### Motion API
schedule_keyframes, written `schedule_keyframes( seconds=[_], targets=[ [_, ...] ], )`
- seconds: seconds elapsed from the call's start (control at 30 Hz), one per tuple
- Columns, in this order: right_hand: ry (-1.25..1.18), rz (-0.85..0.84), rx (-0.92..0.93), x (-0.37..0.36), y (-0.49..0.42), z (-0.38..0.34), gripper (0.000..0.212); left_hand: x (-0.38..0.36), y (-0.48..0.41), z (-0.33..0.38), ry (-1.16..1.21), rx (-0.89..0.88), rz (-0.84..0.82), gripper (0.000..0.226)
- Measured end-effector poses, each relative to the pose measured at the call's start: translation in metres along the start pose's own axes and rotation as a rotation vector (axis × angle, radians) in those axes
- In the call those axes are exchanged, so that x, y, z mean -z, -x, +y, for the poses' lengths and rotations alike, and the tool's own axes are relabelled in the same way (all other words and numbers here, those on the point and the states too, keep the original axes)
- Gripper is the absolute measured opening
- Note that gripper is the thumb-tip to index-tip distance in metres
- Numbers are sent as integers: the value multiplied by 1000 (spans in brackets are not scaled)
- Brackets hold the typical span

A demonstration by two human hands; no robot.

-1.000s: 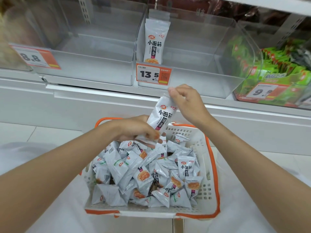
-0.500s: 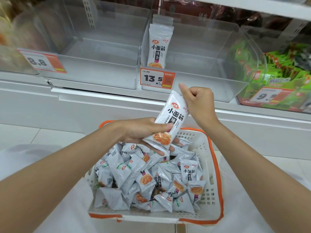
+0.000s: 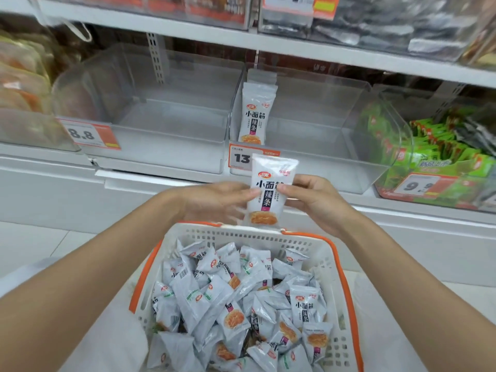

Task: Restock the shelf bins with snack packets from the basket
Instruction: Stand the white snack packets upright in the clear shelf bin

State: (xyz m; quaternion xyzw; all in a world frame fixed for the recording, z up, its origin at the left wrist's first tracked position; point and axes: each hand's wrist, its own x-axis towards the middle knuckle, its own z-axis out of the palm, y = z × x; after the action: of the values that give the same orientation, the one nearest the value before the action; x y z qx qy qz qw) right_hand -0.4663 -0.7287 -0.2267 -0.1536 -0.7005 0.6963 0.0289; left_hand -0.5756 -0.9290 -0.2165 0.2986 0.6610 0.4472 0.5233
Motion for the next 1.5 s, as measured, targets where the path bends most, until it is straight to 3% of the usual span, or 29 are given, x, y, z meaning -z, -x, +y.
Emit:
schedule_keyframes(
  seconds=[0.13, 0.37, 0.57, 0.8, 0.97, 1.03, 1.13, 1.5],
  targets=[
    [63, 170, 245, 6, -17, -43, 20, 31, -2, 55, -198, -187, 420, 59],
    [182, 302, 408, 1, -71, -98, 17, 86, -37, 109, -345, -386, 772, 45],
    [265, 325, 240, -13, -131, -68, 17, 120, -72, 105, -481, -354, 827, 50],
    [410, 303, 97, -13, -169, -53, 11, 134, -99, 111, -745, -241, 877, 9],
    [687, 166, -76, -13, -181, -46, 60, 139, -106, 113, -740, -234, 888, 10],
    [745, 97, -126, -17, -182, -45, 50, 139, -107, 113, -723, -234, 895, 13],
    [743, 144, -122, -21, -184, -46, 37, 140, -108, 113, -718, -234, 902, 19],
    [620, 259, -182, -25, -187, -48, 29, 138, -107, 108, -714, -249, 943, 24]
  ],
)
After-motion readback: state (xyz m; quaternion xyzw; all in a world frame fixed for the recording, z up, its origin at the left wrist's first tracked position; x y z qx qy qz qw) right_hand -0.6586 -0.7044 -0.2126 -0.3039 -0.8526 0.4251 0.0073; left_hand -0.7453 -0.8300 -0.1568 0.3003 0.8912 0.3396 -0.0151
